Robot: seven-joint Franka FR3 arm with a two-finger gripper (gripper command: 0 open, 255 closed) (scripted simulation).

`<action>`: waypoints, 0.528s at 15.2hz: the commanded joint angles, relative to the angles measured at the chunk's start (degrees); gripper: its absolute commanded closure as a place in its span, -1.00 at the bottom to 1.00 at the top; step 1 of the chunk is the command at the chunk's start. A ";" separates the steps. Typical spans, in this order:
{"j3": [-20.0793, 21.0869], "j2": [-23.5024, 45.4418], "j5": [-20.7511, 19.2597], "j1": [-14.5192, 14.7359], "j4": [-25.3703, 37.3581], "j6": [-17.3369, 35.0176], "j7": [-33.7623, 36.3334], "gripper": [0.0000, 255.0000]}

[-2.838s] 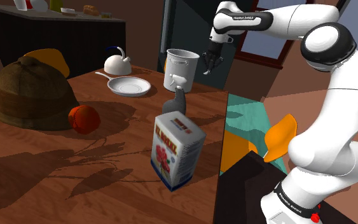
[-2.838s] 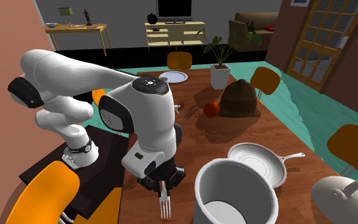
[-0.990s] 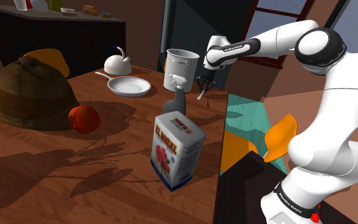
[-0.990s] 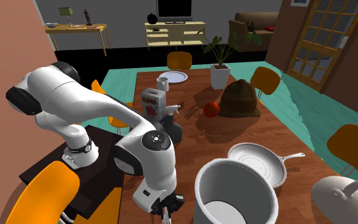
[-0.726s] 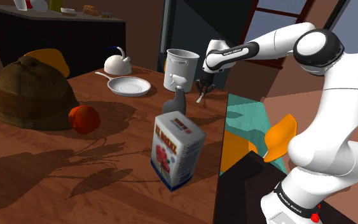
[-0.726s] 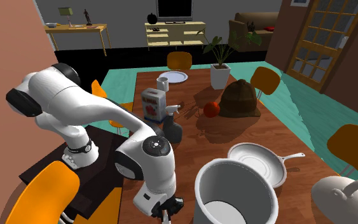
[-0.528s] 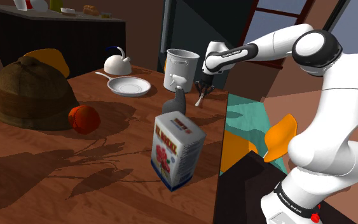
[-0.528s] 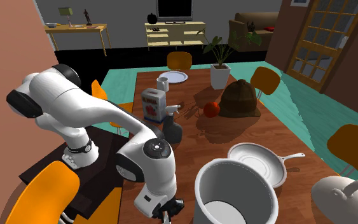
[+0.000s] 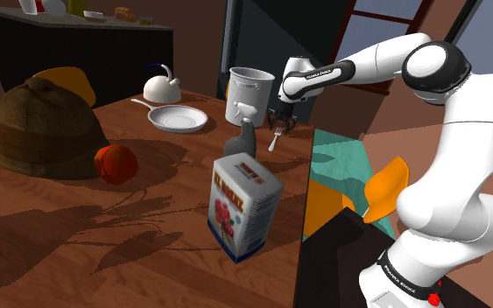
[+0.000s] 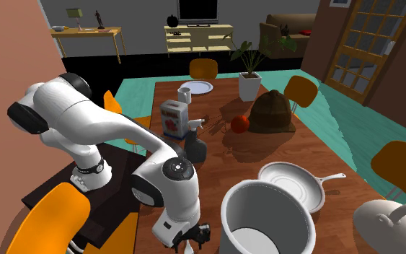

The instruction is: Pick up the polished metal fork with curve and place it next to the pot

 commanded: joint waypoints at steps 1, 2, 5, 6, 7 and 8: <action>0.00 0.01 0.00 0.00 0.00 0.00 0.00 -1.00; 0.00 0.01 0.00 0.01 0.00 0.00 0.00 -1.00; 0.46 -1.01 0.70 -0.27 0.45 -1.34 -0.42 -1.00; 0.88 -1.98 1.38 -0.52 1.01 -2.72 -0.82 -1.00; 1.27 -2.90 2.04 -0.72 1.65 -4.14 -1.22 -1.00; 1.56 -3.58 2.53 -0.87 2.21 -5.28 -1.52 -1.00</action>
